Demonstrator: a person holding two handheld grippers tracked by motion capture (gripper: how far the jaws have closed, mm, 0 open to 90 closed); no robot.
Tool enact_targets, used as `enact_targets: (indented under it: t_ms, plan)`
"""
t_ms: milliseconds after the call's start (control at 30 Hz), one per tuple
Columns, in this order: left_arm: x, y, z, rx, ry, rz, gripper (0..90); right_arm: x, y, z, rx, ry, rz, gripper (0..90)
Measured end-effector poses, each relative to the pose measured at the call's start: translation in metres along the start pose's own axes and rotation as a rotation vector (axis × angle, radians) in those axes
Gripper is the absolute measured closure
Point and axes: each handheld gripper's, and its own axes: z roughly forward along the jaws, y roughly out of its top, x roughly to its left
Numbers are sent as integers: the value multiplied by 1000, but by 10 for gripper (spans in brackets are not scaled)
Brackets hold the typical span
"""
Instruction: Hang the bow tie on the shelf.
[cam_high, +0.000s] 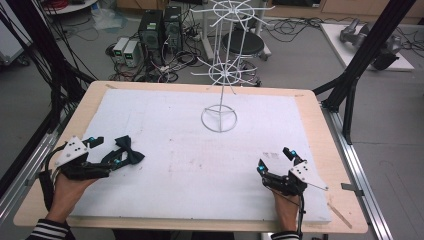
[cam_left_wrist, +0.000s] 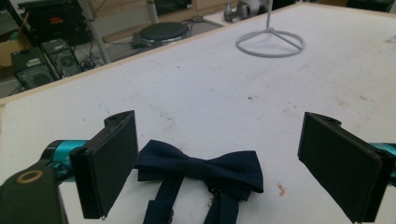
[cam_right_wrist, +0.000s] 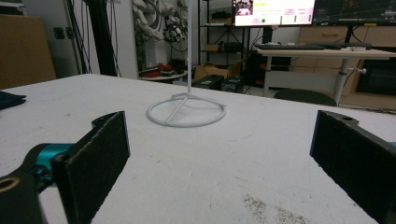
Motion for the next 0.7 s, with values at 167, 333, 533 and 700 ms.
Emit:
enact_targets:
  t_ms: [167, 333, 533, 700]
  plan:
    - [1, 7, 4, 85, -36, 12, 133, 0, 0, 0, 0, -2, 1, 38]
    - [2, 13, 12, 226, -69, 45, 175, 0, 0, 0, -1, -2, 9, 38]
    - [3, 17, 17, 310, -88, 56, 220, 0, 0, 0, -1, -2, 9, 38]
    - [4, 16, 27, 402, -110, 65, 221, 0, 0, 0, -2, -2, 11, 38]
